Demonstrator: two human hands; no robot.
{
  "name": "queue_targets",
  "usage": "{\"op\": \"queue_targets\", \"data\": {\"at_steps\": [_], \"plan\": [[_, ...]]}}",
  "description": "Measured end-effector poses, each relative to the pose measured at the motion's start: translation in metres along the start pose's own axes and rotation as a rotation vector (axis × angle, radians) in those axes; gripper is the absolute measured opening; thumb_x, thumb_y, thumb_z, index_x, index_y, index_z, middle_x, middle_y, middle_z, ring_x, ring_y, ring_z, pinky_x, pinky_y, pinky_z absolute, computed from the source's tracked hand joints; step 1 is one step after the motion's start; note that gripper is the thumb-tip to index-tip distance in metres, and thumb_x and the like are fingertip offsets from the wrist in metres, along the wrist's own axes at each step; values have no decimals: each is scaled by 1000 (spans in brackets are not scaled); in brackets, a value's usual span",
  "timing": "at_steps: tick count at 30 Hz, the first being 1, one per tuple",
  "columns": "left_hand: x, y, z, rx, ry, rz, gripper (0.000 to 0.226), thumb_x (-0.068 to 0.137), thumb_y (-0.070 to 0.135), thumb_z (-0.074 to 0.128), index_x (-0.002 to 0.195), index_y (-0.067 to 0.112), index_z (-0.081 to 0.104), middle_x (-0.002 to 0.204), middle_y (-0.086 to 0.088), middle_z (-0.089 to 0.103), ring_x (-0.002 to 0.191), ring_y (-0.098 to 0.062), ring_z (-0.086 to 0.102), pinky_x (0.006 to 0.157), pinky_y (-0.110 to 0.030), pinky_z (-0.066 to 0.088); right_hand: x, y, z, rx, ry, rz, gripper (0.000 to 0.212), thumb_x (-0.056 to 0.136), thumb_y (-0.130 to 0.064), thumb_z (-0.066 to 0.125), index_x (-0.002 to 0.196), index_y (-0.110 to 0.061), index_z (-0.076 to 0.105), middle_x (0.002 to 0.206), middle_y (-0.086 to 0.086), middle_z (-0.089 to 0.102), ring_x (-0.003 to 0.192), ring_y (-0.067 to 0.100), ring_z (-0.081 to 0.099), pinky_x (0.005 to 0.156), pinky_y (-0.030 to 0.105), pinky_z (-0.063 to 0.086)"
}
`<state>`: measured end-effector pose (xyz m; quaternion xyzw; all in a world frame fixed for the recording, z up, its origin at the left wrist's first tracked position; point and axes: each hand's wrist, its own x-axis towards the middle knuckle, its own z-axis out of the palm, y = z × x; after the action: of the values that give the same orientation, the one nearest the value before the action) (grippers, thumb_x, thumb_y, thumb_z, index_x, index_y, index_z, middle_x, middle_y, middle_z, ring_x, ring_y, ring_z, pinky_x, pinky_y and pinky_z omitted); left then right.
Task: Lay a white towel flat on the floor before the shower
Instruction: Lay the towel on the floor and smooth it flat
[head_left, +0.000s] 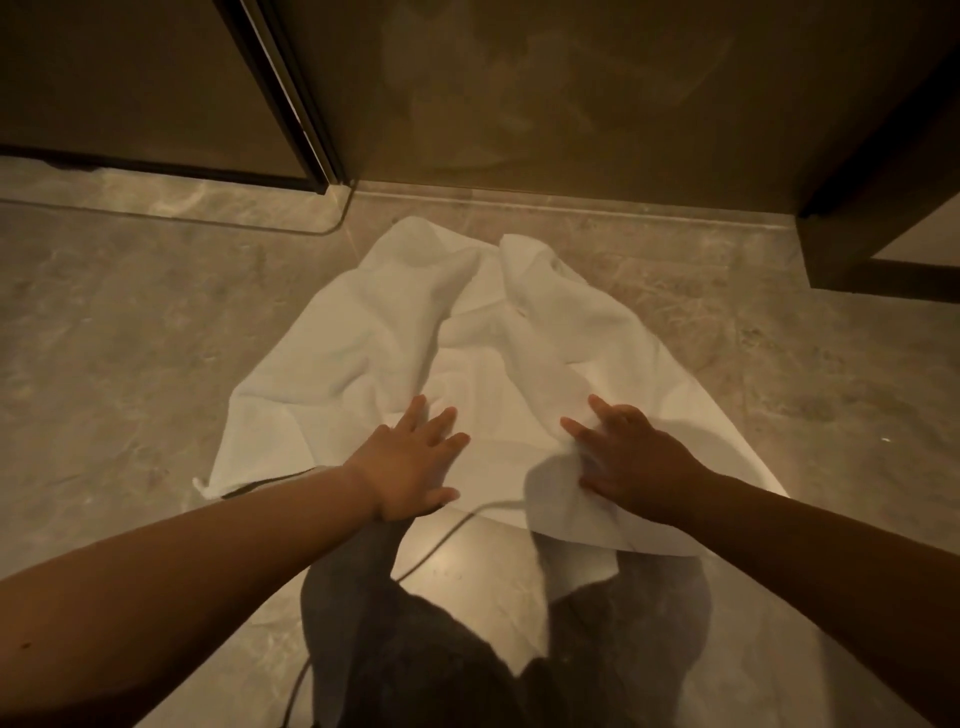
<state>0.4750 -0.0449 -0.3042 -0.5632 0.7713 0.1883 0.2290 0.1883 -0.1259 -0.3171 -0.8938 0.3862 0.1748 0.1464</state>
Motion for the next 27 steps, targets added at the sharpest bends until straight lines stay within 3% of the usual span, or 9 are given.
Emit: {"op": "queue_targets", "data": {"at_steps": [3,5,9,12,15,17,21,24,27], "plan": [[-7,-2,-1,3,54,65,65,90,64,31,141,24,26,152,-7,23,138,-36,15,91,-48,47,-10,-4,1,9,-30,-16,68,91,-57,40,148,-32,11,158,9,4,139,32,17,102,47,38],[-6,-4,-5,20,127,105,60,90,64,29,134,23,37,141,-6,37,124,-30,37,82,-44,50,-13,-6,-2,16,-42,-16,68,91,-58,38,148,-31,12,158,9,6,139,32,20,104,46,36],[10,-6,-20,63,319,62,55,95,51,33,138,17,35,137,-10,44,105,-29,54,78,-40,47,-8,-7,-17,-86,84,-38,61,93,-54,37,145,-23,29,155,12,24,139,29,27,113,41,20],[29,-1,-33,44,425,24,67,93,45,44,148,13,20,152,-16,27,133,-33,35,102,-43,34,5,-4,-42,29,341,-12,57,87,-30,59,139,-14,42,151,17,31,137,34,32,110,44,26],[48,8,-40,-14,396,-27,90,89,57,46,149,19,-10,159,-10,-9,145,-27,-5,116,-45,8,29,-1,-65,171,541,134,67,84,-20,62,143,-19,30,155,12,23,141,31,24,111,39,17],[61,13,-46,-78,393,-54,102,85,59,52,146,20,-19,157,-8,-20,144,-27,-15,117,-47,5,49,3,-75,257,559,255,73,87,-22,61,147,-24,19,158,4,17,144,25,17,107,34,10],[78,14,-54,-70,410,-58,116,77,57,64,144,22,-24,154,-4,-27,143,-27,-17,116,-48,8,69,10,-75,284,440,235,70,90,-18,56,148,-23,19,151,6,33,136,25,32,111,35,22],[81,14,-58,-3,535,-1,119,73,53,71,146,22,-17,154,-6,-21,144,-28,-12,115,-49,11,64,3,-62,175,470,96,57,90,-10,49,144,-19,34,123,13,54,110,32,49,94,39,34],[81,10,-58,33,582,86,113,72,50,72,149,21,-6,158,-9,-5,145,-28,-5,115,-50,13,58,-4,-50,85,442,-33,51,90,-6,48,140,-18,43,108,16,57,97,34,54,81,43,42]]}}
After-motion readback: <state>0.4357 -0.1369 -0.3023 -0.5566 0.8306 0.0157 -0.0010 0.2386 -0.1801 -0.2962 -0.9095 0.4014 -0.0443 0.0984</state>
